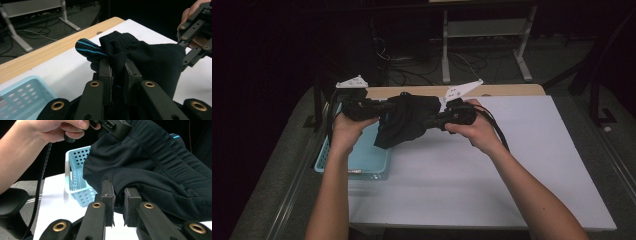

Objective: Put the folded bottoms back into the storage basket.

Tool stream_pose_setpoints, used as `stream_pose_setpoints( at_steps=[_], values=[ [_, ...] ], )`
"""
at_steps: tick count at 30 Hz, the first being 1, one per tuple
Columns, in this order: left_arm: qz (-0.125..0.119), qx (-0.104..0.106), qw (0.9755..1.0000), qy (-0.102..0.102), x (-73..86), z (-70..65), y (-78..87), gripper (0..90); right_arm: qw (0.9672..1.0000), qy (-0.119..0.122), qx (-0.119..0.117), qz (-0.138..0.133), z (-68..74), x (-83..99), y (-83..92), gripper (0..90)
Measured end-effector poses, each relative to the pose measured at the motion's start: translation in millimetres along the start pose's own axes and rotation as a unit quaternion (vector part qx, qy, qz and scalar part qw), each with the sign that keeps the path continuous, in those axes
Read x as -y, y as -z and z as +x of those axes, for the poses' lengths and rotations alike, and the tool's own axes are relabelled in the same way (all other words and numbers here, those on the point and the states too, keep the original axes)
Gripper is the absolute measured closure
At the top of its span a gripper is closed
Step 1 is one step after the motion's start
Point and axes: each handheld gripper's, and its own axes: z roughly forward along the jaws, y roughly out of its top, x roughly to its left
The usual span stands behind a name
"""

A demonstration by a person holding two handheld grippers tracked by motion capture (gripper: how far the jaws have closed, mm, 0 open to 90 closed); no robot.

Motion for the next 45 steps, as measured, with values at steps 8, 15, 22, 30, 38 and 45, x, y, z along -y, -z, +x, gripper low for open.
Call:
stream_pose_setpoints(
  at_steps=[8, 15, 22, 30, 38, 45],
  values=[
    [-0.009, -0.039, 0.9991, 0.013, 6.6, 17.3, 22.5, 79.6, 0.9998, 0.003, -0.016, 0.008, 0.6, -12.9, -26.6, 80.4],
    [-0.003, -0.074, 0.9970, 0.023, 15.0, 31.5, 37.3, 79.6, 0.9996, 0.005, -0.024, 0.016, 0.7, -24.3, -52.4, 80.4],
    [-0.002, -0.109, 0.9935, 0.033, 23.4, 43.8, 51.1, 79.6, 0.9991, 0.008, -0.032, 0.027, 2.0, -32.4, -80.4, 80.3],
    [0.003, -0.144, 0.9885, 0.047, 33.8, 56.7, 65.7, 79.7, 0.9987, 0.005, -0.038, 0.034, 3.4, -40.4, -107.4, 80.3],
    [0.018, -0.170, 0.9832, 0.063, 47.8, 71.8, 70.9, 79.7, 0.9980, 0.006, -0.044, 0.046, 4.9, -40.9, -132.9, 80.3],
    [0.042, -0.182, 0.9787, 0.085, 63.8, 85.4, 63.8, 79.8, 0.9967, -0.003, -0.044, 0.068, 2.0, -31.2, -153.6, 80.2]
  ],
)
